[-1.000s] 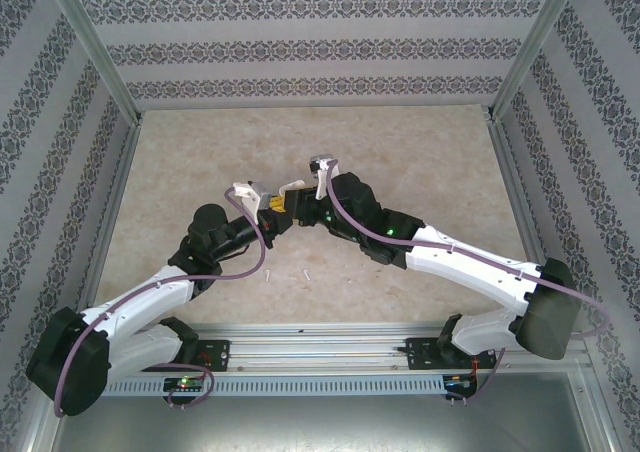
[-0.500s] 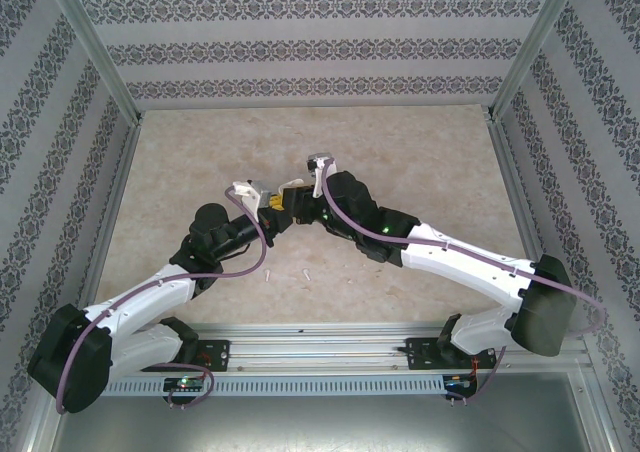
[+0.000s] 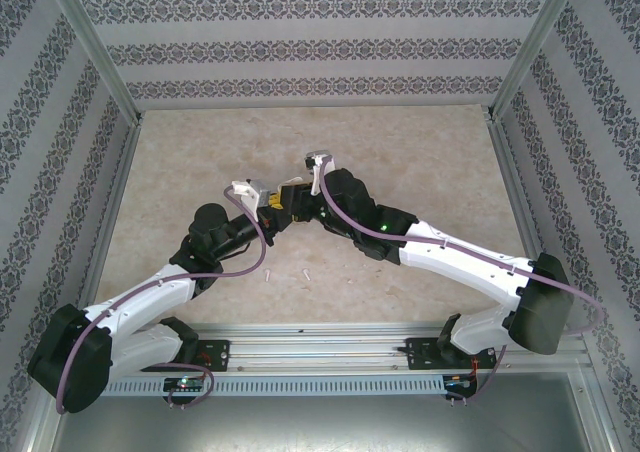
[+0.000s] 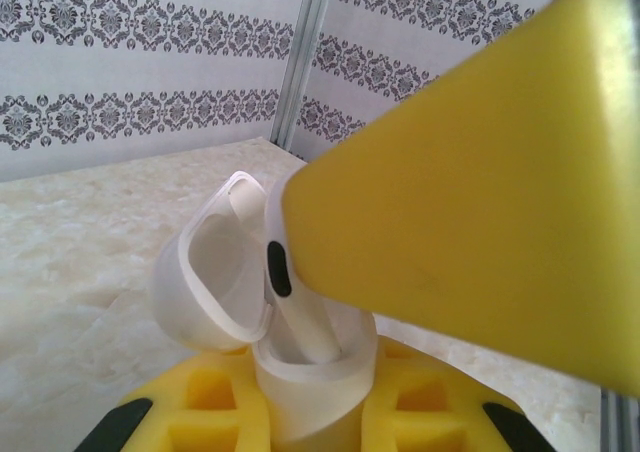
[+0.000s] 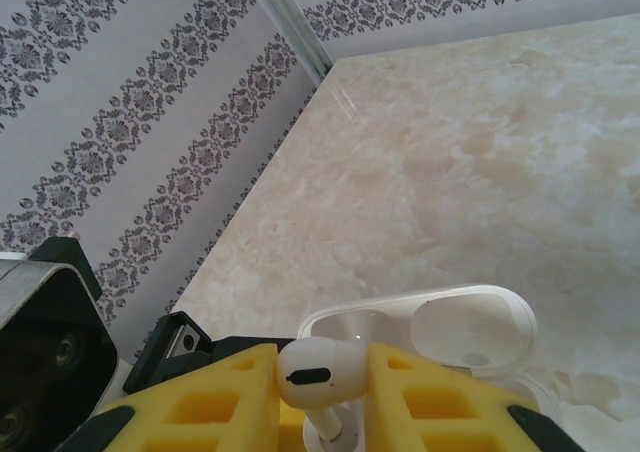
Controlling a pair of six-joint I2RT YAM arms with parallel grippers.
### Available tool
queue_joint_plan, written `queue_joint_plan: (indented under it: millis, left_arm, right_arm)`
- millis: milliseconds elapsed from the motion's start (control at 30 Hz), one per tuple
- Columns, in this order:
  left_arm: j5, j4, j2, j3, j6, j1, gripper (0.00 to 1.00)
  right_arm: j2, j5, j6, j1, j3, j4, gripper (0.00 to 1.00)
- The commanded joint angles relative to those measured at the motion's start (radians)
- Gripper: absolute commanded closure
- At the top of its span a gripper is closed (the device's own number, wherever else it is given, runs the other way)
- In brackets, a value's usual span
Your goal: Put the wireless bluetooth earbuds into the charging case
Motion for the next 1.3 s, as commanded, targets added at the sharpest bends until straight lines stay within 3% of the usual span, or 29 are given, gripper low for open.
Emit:
queue_joint_plan:
  millis: [0,867,1267]
  left_arm:
    - [0.047,0.108,-0.006,0.002,0.011,-0.01,1.0]
    - [0.034,0.233,-0.003,-0.026,0.068,-0.01,1.0]
    - [0.035,0.214,0.001,-0.009,0.074,-0.01,1.0]
  right_arm:
    - [0.021,0.001,-0.007,0.017,0.03,-0.014,0.75]
    - [-0.024,-0.038,-0.027,0.03,-0.106,0.0,0.73]
    - [-0.028,-0.034,-0.027,0.031,-0.113,-0.006,0.68]
